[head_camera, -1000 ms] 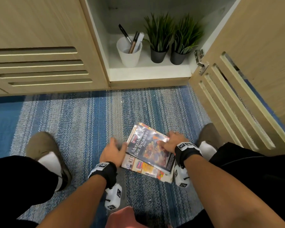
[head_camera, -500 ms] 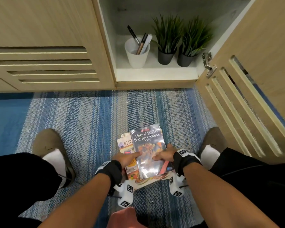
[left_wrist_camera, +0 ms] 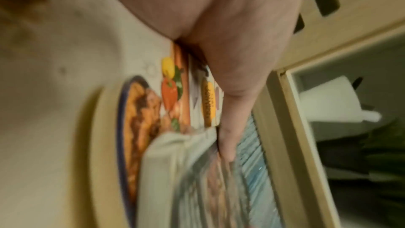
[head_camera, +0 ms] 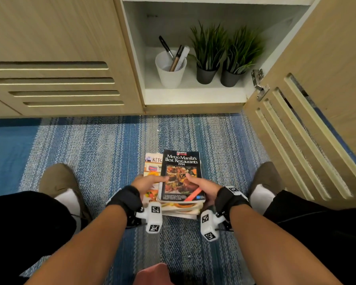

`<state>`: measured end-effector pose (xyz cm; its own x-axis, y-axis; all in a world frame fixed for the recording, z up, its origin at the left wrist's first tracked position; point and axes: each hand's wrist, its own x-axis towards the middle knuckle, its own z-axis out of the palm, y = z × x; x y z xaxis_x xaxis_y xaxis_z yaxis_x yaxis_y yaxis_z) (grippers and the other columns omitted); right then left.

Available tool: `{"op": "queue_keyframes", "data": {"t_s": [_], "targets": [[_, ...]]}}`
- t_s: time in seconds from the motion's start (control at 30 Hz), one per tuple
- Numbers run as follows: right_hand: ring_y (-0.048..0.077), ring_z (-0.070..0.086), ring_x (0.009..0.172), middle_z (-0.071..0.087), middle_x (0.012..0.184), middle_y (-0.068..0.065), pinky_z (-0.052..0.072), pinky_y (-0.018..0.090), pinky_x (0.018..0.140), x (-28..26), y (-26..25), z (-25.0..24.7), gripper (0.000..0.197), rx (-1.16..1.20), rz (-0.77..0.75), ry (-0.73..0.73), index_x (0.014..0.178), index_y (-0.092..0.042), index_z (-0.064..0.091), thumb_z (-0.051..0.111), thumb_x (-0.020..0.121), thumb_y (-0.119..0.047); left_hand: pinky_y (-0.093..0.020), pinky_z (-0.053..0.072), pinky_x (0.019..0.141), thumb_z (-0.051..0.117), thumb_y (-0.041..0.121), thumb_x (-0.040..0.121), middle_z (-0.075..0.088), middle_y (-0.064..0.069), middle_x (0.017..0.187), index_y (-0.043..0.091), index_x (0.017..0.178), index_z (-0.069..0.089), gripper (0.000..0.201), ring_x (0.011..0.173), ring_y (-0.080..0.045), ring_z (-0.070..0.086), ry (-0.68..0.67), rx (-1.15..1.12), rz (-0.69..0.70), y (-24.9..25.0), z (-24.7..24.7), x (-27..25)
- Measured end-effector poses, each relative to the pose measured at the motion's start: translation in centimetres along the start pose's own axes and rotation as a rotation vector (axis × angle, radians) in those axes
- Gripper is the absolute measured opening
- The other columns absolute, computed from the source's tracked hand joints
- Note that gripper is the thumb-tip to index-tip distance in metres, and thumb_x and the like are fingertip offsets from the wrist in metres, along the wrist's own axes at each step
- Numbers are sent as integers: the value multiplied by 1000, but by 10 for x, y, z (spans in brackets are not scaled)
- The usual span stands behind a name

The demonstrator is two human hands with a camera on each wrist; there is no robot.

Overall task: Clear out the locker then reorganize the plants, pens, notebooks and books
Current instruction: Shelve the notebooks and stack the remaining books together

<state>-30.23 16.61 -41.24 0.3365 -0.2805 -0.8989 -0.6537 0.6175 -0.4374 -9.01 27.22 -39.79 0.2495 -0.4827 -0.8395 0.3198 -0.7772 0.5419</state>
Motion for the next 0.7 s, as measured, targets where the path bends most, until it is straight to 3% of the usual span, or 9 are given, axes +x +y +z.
{"op": "queue_keyframes", "data": {"t_s": [0.1, 0.17, 0.23, 0.3, 0.4, 0.47, 0.53, 0.6, 0.7], "targets": [[24, 54, 129, 55, 143, 3, 36, 47, 114, -4, -25, -1, 96, 101, -170, 133, 134, -25, 59, 79, 55, -76, -45, 49, 100, 94, 29, 59, 72, -6, 118, 13, 117, 69, 66, 110, -26, 68, -64, -94, 39, 20, -11, -3], [26, 55, 127, 51, 145, 9, 36, 46, 114, -20, -46, 0, 102, 266, -281, 177, 148, -12, 35, 88, 67, -44, -50, 49, 99, 95, 21, 57, 74, -5, 115, 18, 120, 66, 70, 109, -28, 69, -23, -143, 168, 30, -13, -8], [31, 61, 119, 53, 141, 16, 44, 47, 107, -36, -65, -3, 91, 377, -369, 158, 138, -6, 41, 90, 63, -16, -51, 50, 97, 96, 12, 53, 74, -7, 115, 18, 121, 63, 76, 109, -30, 69, -21, -150, 292, 43, -15, -17], [34, 65, 105, 60, 125, 18, 55, 51, 91, -41, -79, -8, 86, 445, -447, 157, 127, -8, 46, 83, 51, 7, -44, 53, 93, 91, -3, 55, 75, -5, 110, 14, 116, 64, 68, 105, -26, 70, 10, -73, 400, 57, -15, -19], [30, 64, 104, 66, 118, 8, 57, 47, 85, -33, -89, -10, 105, 359, -516, 329, 131, -15, 47, 71, 32, 11, -39, 56, 90, 84, -17, 57, 76, -9, 105, 2, 113, 67, 61, 95, -22, 72, 34, 17, 517, 70, -8, -21], [30, 66, 99, 71, 108, 5, 59, 40, 79, -29, -83, -6, 87, 269, -536, 418, 119, -12, 59, 73, 35, 8, -36, 58, 81, 78, -22, 62, 73, -14, 104, -7, 116, 63, 58, 87, -23, 72, 48, -10, 498, 59, -5, -11], [29, 68, 90, 72, 102, 6, 57, 26, 61, -35, -75, -1, 66, 231, -507, 400, 111, -5, 64, 75, 50, 17, -37, 57, 84, 85, -10, 64, 72, -13, 111, -3, 122, 59, 64, 98, -29, 70, 47, 2, 480, 39, -4, 3], [20, 67, 74, 68, 97, 7, 51, 16, 46, -36, -67, 4, 62, 206, -487, 343, 113, -10, 59, 68, 65, 27, -46, 53, 95, 98, 20, 53, 71, -5, 120, 13, 130, 55, 89, 112, -29, 67, 58, 42, 451, 19, -8, 26], [7, 65, 72, 67, 107, 7, 50, 13, 46, -31, -61, 4, 72, 164, -494, 310, 120, -19, 49, 70, 68, 25, -51, 51, 98, 103, 31, 38, 70, 0, 123, 23, 133, 53, 107, 114, -24, 66, 19, 89, 451, 2, -16, 60]]}}
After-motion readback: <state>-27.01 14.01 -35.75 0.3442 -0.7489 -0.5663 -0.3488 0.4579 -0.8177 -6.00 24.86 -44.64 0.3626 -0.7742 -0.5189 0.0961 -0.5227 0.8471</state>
